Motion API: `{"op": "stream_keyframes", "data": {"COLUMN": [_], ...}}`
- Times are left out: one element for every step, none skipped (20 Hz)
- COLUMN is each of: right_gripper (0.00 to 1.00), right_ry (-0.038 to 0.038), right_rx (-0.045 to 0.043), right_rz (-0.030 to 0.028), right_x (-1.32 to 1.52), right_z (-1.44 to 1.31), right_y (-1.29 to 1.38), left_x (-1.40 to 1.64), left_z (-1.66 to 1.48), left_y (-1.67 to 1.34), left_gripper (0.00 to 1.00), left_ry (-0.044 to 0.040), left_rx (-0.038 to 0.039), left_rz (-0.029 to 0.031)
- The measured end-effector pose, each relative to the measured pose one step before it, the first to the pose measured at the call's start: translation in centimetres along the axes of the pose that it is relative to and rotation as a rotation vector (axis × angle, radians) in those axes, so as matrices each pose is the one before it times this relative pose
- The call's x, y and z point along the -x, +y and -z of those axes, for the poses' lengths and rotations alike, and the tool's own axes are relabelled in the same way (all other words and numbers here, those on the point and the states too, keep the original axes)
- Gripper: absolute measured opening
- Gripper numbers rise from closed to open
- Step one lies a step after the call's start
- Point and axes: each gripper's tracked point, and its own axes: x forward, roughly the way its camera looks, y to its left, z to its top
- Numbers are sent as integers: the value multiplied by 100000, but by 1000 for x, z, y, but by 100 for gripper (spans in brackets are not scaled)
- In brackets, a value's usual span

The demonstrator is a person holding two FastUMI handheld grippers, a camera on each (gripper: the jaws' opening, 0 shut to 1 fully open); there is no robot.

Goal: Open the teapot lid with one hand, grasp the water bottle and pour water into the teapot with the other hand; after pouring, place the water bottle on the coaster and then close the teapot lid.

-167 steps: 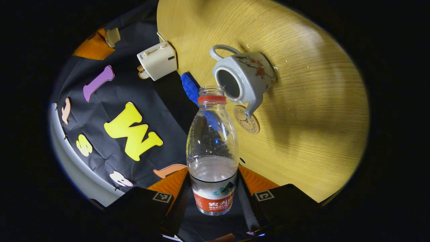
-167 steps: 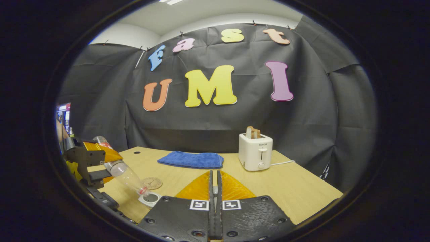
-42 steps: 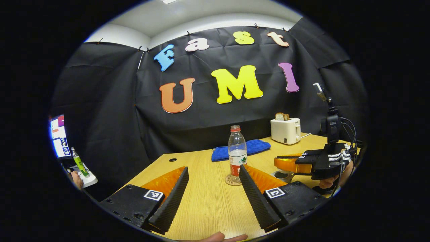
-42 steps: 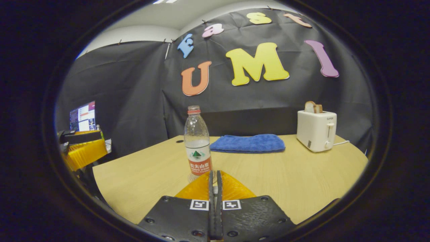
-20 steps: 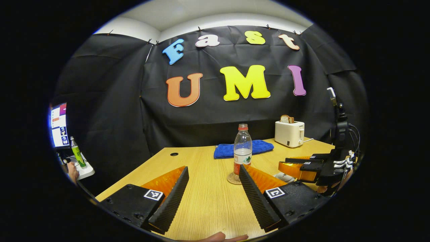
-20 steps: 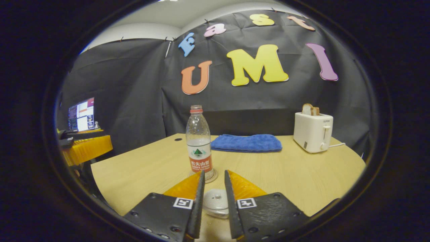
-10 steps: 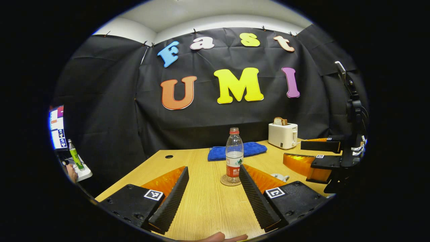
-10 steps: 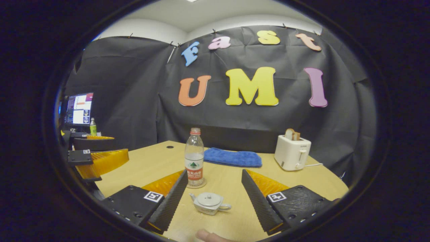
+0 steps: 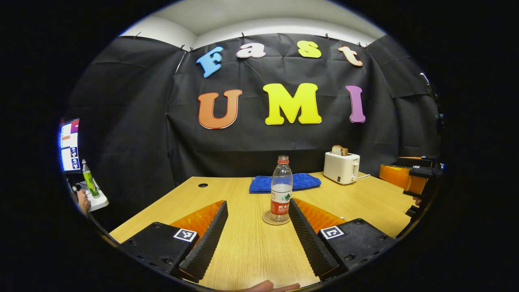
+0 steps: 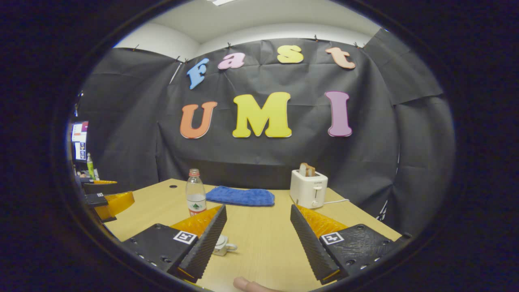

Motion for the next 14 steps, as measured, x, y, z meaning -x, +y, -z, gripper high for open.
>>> {"op": "stream_keyframes", "data": {"right_gripper": [95,95,95,95,95,92,92,95,95,95,95,93,92,92], "right_ry": [-298,6,69,49,-410,-263,25,516,629,619,-248,-811,-877,-433], "right_rx": [-1800,-2059,-2168,-1890,-1110,-298,71,847,1142,1906,1841,1677,1534,1612], "right_rz": [1649,2187,1175,64,-247,-333,-44,44,280,-601,-351,654,449,-90], "right_x": [177,269,188,154,39,-15,48,-22,-132,58,186,162,157,164], "right_z": [-231,-101,0,-42,-173,58,240,301,157,99,-113,-272,-211,-100], "right_y": [-1027,-1099,-901,-557,-499,-434,-569,-400,-294,-76,62,-124,2,201], "left_x": [78,124,35,79,-40,30,161,23,54,0,46,134,57,62], "left_z": [-82,-147,-216,-228,16,97,25,88,68,103,-21,-41,-131,-120], "left_y": [-123,-91,-113,-32,-126,-256,-457,-261,-175,-101,-68,103,23,-201], "left_gripper": [95,95,94,94,94,94,94,94,94,94,95,95,94,95], "left_ry": [-127,-537,-942,-838,-16,472,414,491,562,148,73,-133,-334,-334], "left_rx": [-1034,-1244,-1156,-619,175,801,643,198,-347,-1201,-1385,-1334,-755,-359], "left_rz": [-319,-370,-543,-785,-451,173,582,486,144,58,-379,-490,-379,290]}}
